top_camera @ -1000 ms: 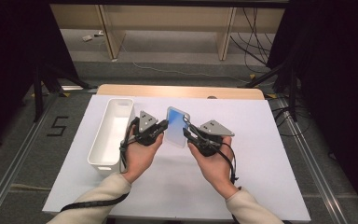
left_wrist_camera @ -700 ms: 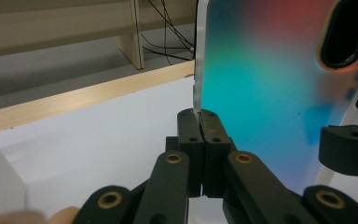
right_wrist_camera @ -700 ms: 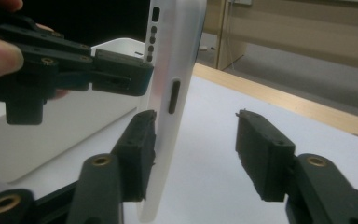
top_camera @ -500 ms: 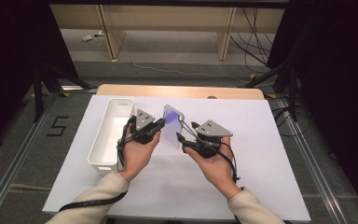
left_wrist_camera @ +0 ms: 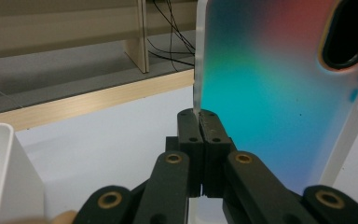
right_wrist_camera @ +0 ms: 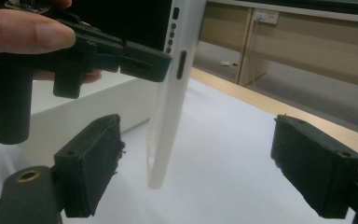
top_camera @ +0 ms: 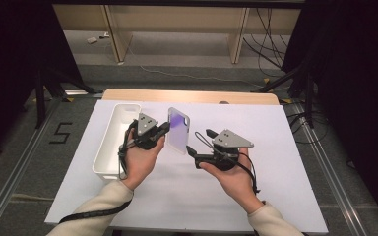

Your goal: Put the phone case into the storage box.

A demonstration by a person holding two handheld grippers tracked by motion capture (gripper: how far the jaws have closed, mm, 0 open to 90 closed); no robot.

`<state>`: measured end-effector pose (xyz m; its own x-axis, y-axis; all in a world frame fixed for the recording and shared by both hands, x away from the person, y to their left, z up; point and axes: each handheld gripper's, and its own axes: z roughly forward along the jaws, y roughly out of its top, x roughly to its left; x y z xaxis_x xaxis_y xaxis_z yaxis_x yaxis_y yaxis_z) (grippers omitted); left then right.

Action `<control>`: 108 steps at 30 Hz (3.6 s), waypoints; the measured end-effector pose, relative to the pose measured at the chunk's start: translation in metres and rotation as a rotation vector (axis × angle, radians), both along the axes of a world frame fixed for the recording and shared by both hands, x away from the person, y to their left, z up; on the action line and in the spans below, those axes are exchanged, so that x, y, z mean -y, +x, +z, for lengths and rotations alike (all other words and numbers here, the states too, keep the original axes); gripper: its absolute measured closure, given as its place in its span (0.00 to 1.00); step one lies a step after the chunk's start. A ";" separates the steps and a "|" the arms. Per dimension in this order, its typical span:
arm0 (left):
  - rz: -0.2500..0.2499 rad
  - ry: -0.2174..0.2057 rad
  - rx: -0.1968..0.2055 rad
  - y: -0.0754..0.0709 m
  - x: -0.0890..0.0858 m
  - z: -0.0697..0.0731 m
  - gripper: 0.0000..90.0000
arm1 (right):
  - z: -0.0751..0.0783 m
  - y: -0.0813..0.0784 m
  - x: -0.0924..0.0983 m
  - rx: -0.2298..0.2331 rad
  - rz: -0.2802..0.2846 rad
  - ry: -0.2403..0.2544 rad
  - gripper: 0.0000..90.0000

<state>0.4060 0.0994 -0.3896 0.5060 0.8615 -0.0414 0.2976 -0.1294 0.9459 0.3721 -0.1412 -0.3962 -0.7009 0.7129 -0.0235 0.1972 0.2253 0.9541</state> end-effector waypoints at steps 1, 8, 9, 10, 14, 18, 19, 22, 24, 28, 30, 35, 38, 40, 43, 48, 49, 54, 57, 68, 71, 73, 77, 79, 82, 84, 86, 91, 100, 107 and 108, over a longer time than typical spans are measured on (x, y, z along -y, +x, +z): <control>0.005 -0.003 0.000 0.000 -0.001 0.001 0.99 | 0.000 0.000 0.001 -0.002 0.002 -0.002 0.19; 0.021 -0.017 0.004 -0.001 -0.008 0.005 0.99 | -0.002 -0.003 0.013 -0.014 0.000 0.018 0.19; 0.021 -0.009 0.008 -0.001 -0.010 0.006 0.99 | -0.002 -0.003 0.015 -0.012 0.003 0.015 0.19; 0.026 -0.016 0.003 -0.002 -0.011 0.006 0.99 | -0.002 -0.004 0.017 -0.009 -0.001 0.019 0.19; 0.034 -0.017 0.002 -0.003 -0.016 0.007 0.99 | -0.002 -0.007 0.023 0.001 -0.001 0.021 0.19; 0.040 -0.026 0.002 -0.005 -0.019 0.009 0.99 | -0.003 -0.008 0.030 0.001 0.003 0.035 0.19; 0.043 -0.023 0.000 -0.006 -0.021 0.010 0.99 | -0.003 -0.009 0.031 -0.001 -0.001 0.036 0.19; 0.046 -0.023 0.006 -0.006 -0.025 0.013 0.99 | -0.003 -0.012 0.036 0.006 -0.010 0.038 0.19; 0.056 -0.027 0.004 -0.007 -0.027 0.014 0.99 | -0.003 -0.012 0.038 0.012 -0.004 0.045 0.19; 0.064 -0.030 0.006 -0.008 -0.032 0.015 0.99 | -0.004 -0.014 0.042 0.009 -0.003 0.046 0.19; 0.067 -0.036 0.006 -0.009 -0.034 0.015 0.99 | -0.004 -0.015 0.043 0.012 -0.007 0.042 0.19; 0.078 -0.038 0.008 -0.010 -0.041 0.017 0.99 | -0.004 -0.017 0.046 -0.002 -0.012 0.047 0.19; 0.083 -0.042 0.009 -0.011 -0.045 0.018 0.99 | -0.005 -0.017 0.048 0.015 -0.016 0.040 0.19; 0.089 -0.044 0.008 -0.012 -0.047 0.018 0.99 | -0.005 -0.019 0.048 0.006 -0.015 0.047 0.19; 0.097 -0.044 0.011 -0.013 -0.051 0.019 0.99 | -0.007 -0.020 0.050 0.006 -0.011 0.055 0.19; 0.113 -0.051 0.010 -0.014 -0.058 0.021 0.99 | -0.007 -0.022 0.055 0.009 -0.023 0.040 0.19; 0.116 -0.054 0.009 -0.014 -0.059 0.022 0.99 | -0.008 -0.021 0.055 0.030 -0.023 0.037 0.19; 0.128 -0.064 0.015 -0.013 -0.064 0.025 0.99 | -0.007 -0.026 0.059 0.018 -0.025 0.050 0.19; 0.135 -0.063 0.012 -0.011 -0.066 0.025 0.99 | -0.008 -0.026 0.062 0.040 -0.024 0.055 0.19; 0.159 -0.075 0.013 -0.010 -0.076 0.028 0.99 | -0.010 -0.037 0.076 0.021 -0.030 0.075 0.19; 0.170 -0.078 0.011 -0.010 -0.079 0.029 0.99 | -0.010 -0.040 0.081 0.019 -0.044 0.076 0.19; 0.173 -0.088 0.013 -0.010 -0.081 0.029 0.99 | -0.009 -0.043 0.085 0.006 -0.051 0.080 0.19; 0.180 -0.098 0.023 -0.011 -0.083 0.032 0.99 | -0.010 -0.046 0.089 0.021 -0.062 0.094 0.19; 0.185 -0.099 0.028 -0.011 -0.084 0.033 0.99 | -0.010 -0.049 0.091 0.015 -0.061 0.083 0.19; 0.189 -0.095 0.027 -0.010 -0.086 0.033 0.99 | -0.010 -0.051 0.093 0.014 -0.064 0.086 0.19; 0.195 -0.098 0.017 -0.011 -0.087 0.033 0.99 | -0.012 -0.051 0.095 0.013 -0.065 0.083 0.19; 0.214 -0.103 0.005 -0.011 -0.089 0.033 0.99 | -0.012 -0.053 0.097 0.009 -0.072 0.070 0.19; 0.227 -0.110 0.012 -0.010 -0.094 0.035 0.99 | -0.014 -0.053 0.098 0.014 -0.073 0.088 0.19; 0.254 -0.111 0.016 -0.007 -0.102 0.035 0.99 | -0.015 -0.054 0.102 0.018 -0.089 0.080 0.19; 0.272 -0.114 0.022 -0.006 -0.109 0.037 0.99 | -0.016 -0.054 0.104 0.016 -0.103 0.080 0.19; 0.274 -0.114 0.023 -0.006 -0.109 0.037 0.99 | -0.016 -0.055 0.104 0.005 -0.103 0.073 0.19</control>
